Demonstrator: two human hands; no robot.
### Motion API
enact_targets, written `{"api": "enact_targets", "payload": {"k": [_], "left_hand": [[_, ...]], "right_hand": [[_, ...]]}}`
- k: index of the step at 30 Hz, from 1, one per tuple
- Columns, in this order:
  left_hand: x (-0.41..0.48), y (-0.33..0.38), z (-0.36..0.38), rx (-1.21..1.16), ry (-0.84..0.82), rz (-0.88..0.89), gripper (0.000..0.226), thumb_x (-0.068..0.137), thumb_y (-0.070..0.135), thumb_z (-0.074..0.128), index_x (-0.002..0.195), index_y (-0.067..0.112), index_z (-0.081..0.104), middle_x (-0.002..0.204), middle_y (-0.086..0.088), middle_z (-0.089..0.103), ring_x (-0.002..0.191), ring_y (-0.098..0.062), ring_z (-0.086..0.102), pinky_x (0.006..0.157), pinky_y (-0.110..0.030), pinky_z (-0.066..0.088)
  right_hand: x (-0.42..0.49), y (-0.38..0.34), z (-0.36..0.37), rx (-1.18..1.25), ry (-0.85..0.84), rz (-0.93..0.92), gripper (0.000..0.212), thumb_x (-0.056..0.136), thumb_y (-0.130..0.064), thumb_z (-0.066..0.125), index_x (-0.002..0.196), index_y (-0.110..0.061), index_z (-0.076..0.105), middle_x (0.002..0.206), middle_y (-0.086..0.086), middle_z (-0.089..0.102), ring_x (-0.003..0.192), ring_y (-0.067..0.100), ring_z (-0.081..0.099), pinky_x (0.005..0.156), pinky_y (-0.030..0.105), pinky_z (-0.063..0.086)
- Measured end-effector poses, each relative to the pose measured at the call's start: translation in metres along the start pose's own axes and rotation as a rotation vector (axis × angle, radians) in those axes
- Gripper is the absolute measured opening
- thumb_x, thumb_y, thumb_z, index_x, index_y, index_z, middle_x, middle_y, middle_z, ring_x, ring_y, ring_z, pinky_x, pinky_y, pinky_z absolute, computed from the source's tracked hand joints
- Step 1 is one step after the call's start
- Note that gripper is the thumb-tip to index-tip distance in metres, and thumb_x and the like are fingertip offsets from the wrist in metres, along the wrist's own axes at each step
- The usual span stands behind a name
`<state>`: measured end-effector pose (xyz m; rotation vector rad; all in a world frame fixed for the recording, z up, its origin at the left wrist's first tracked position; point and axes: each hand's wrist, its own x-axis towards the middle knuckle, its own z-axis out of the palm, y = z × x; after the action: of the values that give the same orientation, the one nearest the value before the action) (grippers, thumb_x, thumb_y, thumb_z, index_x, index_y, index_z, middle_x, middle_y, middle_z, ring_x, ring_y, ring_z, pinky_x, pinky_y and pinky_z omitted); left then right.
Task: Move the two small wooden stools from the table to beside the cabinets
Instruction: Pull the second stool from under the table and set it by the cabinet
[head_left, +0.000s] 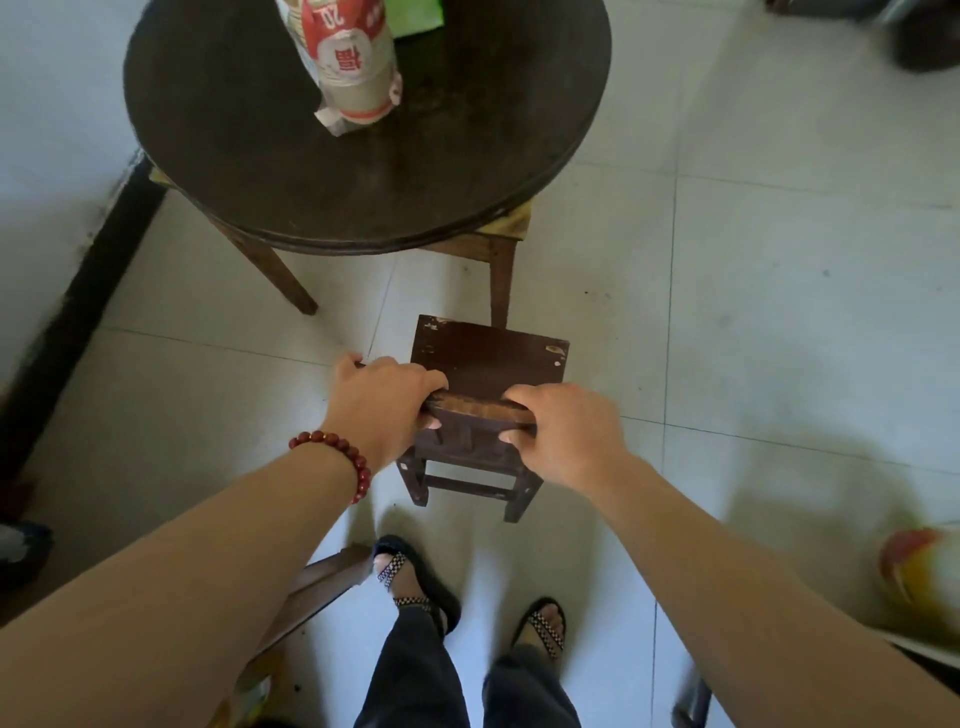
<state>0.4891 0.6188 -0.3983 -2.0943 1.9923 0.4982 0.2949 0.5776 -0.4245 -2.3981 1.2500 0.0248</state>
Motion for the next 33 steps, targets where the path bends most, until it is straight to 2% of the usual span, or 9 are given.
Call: {"api": "enact_targets", "payload": {"k": [5,7,12,19,26,29,33], "left_hand": [[0.015,0.048,-0.006,0.023,-0.017,0.086,0.008,0.087,0.034,0.057,0.093,0.038,0.054,0.085,0.015,0.059,0.091,-0.014,0.053,0.100,-0.049,0.026],[0.023,0.068,-0.010,0.032,-0.022,0.129,0.007,0.087,0.033,0.057,0.091,0.037,0.053,0.084,0.015,0.060,0.090,-0.014,0.053,0.100,-0.048,0.026],[0.048,0.114,-0.021,0.055,-0.007,0.235,0.006,0.087,0.031,0.057,0.083,0.035,0.053,0.079,0.013,0.059,0.082,-0.013,0.054,0.097,-0.046,0.027],[0.106,0.163,-0.034,0.117,0.007,0.402,0.010,0.086,0.033,0.058,0.080,0.036,0.051,0.074,0.014,0.055,0.075,-0.013,0.049,0.095,-0.048,0.031],[0.168,0.219,-0.054,0.182,-0.030,0.575,0.011,0.087,0.036,0.054,0.082,0.038,0.044,0.078,0.015,0.050,0.087,-0.016,0.054,0.095,-0.050,0.032],[0.186,0.249,-0.062,0.206,-0.009,0.656,0.006,0.087,0.037,0.054,0.090,0.037,0.048,0.079,0.015,0.047,0.090,-0.017,0.054,0.092,-0.047,0.031],[0.204,0.294,-0.068,0.273,-0.013,0.736,0.015,0.087,0.039,0.054,0.101,0.034,0.053,0.084,0.013,0.053,0.093,-0.017,0.055,0.094,-0.047,0.029]], "right_hand": [[-0.029,0.037,-0.016,0.023,-0.014,0.090,0.017,0.082,-0.041,0.062,0.095,-0.033,0.056,0.079,-0.007,0.063,0.075,0.017,0.060,0.059,0.027,0.047],[-0.040,0.052,-0.023,0.039,-0.014,0.142,0.014,0.083,-0.041,0.062,0.092,-0.033,0.055,0.079,-0.007,0.062,0.074,0.018,0.059,0.062,0.029,0.050],[-0.062,0.086,-0.045,0.080,0.002,0.268,0.017,0.084,-0.038,0.061,0.080,-0.037,0.045,0.072,-0.010,0.055,0.068,0.015,0.052,0.057,0.026,0.041],[-0.066,0.134,-0.068,0.105,0.104,0.430,0.008,0.083,-0.035,0.063,0.091,-0.036,0.058,0.069,-0.012,0.050,0.068,0.014,0.047,0.047,0.020,0.021],[-0.064,0.182,-0.090,0.112,0.182,0.607,0.005,0.083,-0.033,0.062,0.087,-0.034,0.058,0.063,-0.012,0.047,0.065,0.016,0.045,0.045,0.020,0.018],[-0.071,0.204,-0.100,0.126,0.213,0.678,0.008,0.083,-0.032,0.062,0.090,-0.034,0.060,0.070,-0.011,0.057,0.067,0.017,0.047,0.046,0.020,0.018],[-0.084,0.235,-0.106,0.149,0.240,0.754,0.007,0.084,-0.030,0.060,0.090,-0.032,0.060,0.078,-0.008,0.065,0.076,0.020,0.058,0.049,0.023,0.026]]}}
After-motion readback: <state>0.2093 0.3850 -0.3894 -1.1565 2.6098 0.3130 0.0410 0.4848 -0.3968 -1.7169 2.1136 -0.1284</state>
